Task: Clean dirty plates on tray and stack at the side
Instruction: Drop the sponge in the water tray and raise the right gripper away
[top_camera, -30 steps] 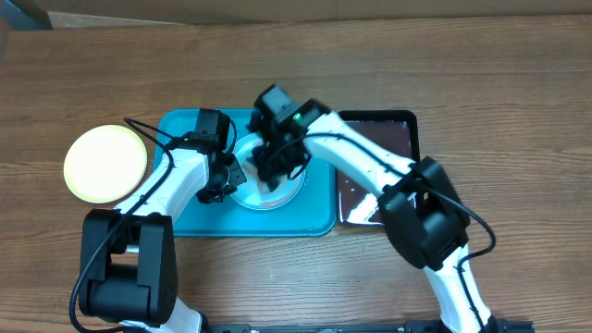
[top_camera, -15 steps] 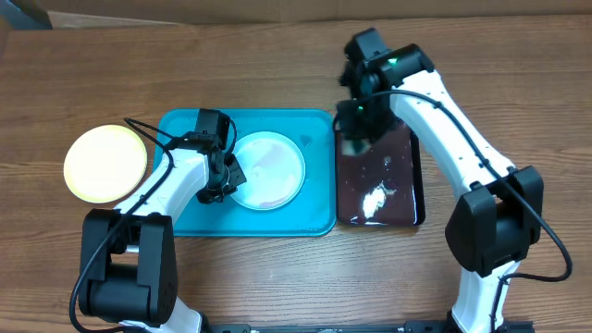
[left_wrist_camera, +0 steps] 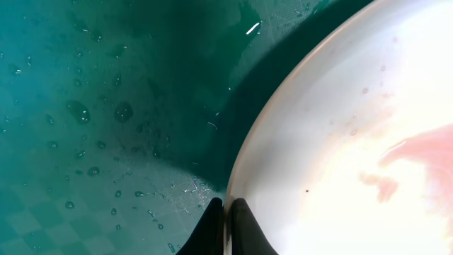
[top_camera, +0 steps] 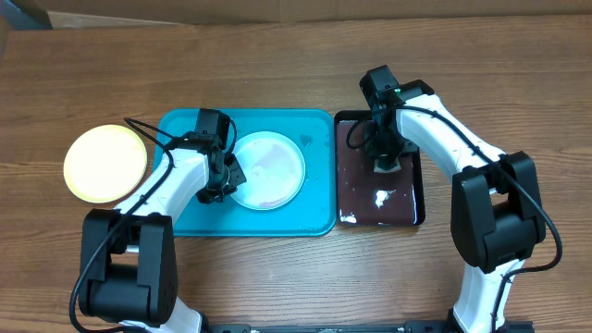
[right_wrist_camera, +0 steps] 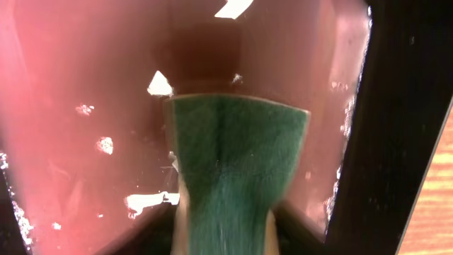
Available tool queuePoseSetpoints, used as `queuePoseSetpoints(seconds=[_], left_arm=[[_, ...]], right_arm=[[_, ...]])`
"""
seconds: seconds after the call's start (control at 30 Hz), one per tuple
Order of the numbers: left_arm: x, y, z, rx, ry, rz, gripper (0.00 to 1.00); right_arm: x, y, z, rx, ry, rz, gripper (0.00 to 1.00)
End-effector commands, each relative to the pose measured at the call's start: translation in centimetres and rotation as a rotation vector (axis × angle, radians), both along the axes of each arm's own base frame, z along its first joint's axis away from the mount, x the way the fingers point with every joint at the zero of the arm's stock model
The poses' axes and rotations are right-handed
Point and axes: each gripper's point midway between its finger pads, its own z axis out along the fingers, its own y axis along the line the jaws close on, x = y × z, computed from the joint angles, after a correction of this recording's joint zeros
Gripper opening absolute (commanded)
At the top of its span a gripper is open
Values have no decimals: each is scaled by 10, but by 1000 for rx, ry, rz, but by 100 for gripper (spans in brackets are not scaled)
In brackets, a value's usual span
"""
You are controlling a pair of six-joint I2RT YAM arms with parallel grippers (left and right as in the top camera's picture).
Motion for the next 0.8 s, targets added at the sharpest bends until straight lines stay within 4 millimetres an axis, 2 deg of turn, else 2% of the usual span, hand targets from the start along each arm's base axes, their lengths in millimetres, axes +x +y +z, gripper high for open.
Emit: queuePoseSetpoints(seconds=[0.0,0.07,0.13,0.2,0.23,0.27,0.37,0.53,0.6,0.67,0.77], left_arm=[[-9,1,-10,17,31,-20,4],[-9,1,-10,17,31,-20,4],[-9,1,-10,17,31,-20,4],[-9,1,-10,17,31,-20,6],[-9,1,-10,17,31,-20,9],[-9,1,-10,17,31,-20,11],[-9,2,-10,19,31,-20,14],[-9,1,-17,18,46,-19,16],[-10,1,-18,14,50,-20,13],[-10,1,-18,11,50,-19,4],[-8,0,-17,11,48,-26,4]], right_arm=[[8,-1,7,7,-37,-27,77],[13,2,15,33,-45,-26,84],[22,1,29,58,-61,-41,86],[33,-7,43,67,-86,-66,91],[44,-17,54,83,-114,-102,97],[48,-23,57,97,-123,-119,98],[58,-45,60,160,-132,-191,98],[61,-89,59,214,-121,-304,99],[60,-105,59,222,-115,-342,100],[57,-120,58,219,-111,-377,100],[57,-135,59,217,-116,-411,100]])
